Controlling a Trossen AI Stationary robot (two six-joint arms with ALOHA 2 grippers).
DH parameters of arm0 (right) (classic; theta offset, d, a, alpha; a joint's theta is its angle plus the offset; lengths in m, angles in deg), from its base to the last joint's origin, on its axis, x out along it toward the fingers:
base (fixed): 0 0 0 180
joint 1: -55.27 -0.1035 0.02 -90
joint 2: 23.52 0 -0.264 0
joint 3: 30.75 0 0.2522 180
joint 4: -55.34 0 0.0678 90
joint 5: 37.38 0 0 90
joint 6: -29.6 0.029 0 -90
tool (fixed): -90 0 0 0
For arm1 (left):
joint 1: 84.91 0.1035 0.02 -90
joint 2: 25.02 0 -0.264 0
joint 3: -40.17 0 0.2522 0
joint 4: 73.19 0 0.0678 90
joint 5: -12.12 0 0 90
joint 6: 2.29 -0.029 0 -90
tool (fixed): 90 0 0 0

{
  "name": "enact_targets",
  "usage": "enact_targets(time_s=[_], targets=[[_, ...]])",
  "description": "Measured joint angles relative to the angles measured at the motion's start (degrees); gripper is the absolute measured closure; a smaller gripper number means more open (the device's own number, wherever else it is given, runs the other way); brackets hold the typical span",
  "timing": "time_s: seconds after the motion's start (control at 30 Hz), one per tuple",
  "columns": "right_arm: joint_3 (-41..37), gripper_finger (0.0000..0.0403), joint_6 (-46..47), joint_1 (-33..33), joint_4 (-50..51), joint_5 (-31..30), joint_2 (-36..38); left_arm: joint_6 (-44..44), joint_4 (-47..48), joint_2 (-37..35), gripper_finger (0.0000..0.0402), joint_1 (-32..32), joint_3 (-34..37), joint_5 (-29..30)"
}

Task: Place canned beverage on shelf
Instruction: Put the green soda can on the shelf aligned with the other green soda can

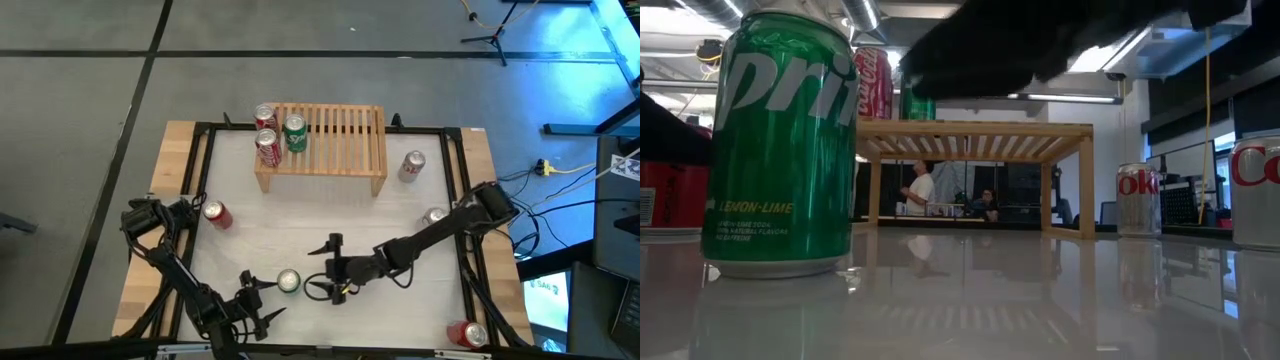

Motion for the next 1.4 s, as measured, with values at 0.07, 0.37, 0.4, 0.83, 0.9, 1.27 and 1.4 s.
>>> enact_targets(time_s=[0.07,0.37,0.4,0.83,0.9,1.27,1.4], targets=[[0.0,0.004,0.06,-0.16,0.03,0.39,1.13,0.0,-0.01,0.0,0.0065,0.0,0.0,-0.02],[6.12,0.004,0.41,-0.26,0.09,6.23,0.34,-0.07,-0.04,0.0,0.0065,0.0,-0.02,-0.09],[6.95,0.004,0.18,-0.26,0.31,6.46,-0.03,-0.07,-0.06,0.0,0.0065,0.0,-0.04,-0.09],[16.11,0.004,0.11,0.88,4.92,5.28,-6.42,-0.42,-0.24,0.0,0.0065,0.0,-0.04,-0.44],[16.65,0.004,1.35,1.29,5.88,4.99,-7.59,-0.42,-0.24,0.0,0.0065,0.0,-0.04,-0.46],[17.35,0.004,2.35,2.4,5.39,7.54,-9.44,-0.46,-0.26,0.0,0.0065,0.0,-0.04,-0.5],[17.35,0.004,2.03,2.4,5.49,9.63,-9.44,-0.46,-0.26,0.0,0.0065,0.0,-0.04,-0.55]])
